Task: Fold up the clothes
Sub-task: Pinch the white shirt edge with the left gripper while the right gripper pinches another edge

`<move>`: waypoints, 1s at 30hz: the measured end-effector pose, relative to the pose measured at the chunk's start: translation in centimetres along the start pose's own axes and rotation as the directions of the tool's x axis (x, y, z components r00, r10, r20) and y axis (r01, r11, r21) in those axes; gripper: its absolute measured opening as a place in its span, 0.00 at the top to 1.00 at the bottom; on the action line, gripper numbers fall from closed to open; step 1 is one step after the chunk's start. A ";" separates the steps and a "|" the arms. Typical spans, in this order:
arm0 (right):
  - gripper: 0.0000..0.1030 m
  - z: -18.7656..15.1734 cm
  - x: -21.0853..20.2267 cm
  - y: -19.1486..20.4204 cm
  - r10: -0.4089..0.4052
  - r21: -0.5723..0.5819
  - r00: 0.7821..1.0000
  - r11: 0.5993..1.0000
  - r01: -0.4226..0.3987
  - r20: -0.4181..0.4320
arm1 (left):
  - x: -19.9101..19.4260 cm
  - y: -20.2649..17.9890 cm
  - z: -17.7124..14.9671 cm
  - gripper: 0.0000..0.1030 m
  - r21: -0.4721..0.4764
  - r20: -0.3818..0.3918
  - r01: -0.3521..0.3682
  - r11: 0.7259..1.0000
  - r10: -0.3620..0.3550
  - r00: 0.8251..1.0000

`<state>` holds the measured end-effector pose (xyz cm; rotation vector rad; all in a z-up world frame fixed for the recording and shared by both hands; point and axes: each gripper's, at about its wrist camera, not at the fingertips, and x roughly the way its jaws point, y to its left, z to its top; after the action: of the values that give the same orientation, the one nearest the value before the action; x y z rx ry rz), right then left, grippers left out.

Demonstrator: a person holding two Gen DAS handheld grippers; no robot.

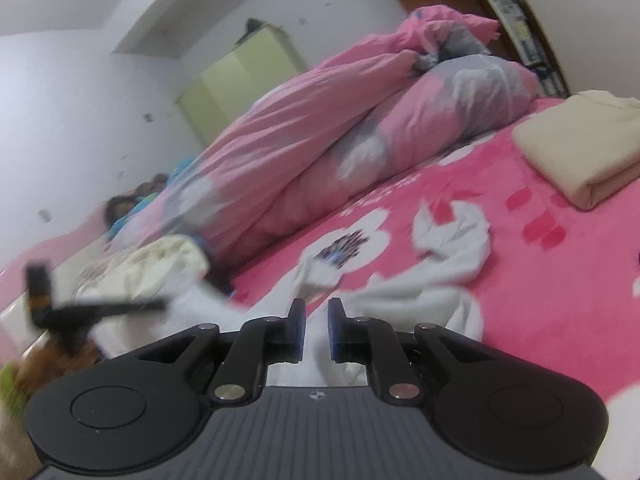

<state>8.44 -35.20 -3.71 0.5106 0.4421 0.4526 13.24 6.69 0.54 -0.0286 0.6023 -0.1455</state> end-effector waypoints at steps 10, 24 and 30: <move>0.55 -2.5 -1.5 -2.3 0.055 0.132 0.990 0.991 -0.038 -0.127 | -2.4 7.0 -4.2 0.99 -0.202 -0.067 -0.077 0.976 0.064 0.996; 0.55 -3.5 2.7 2.4 0.152 0.037 0.944 0.988 -0.147 -0.292 | -2.9 8.5 -6.1 0.99 -0.224 -0.040 -0.065 0.972 0.057 0.998; 0.55 -4.0 2.3 4.7 0.062 -0.105 0.948 0.990 -0.099 -0.313 | -2.7 9.0 -6.5 0.99 -0.241 -0.031 -0.058 0.969 0.052 0.998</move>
<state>6.93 -28.93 -4.93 0.3428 0.6925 0.6385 8.46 16.13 -3.93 -0.2462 0.6420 -0.0180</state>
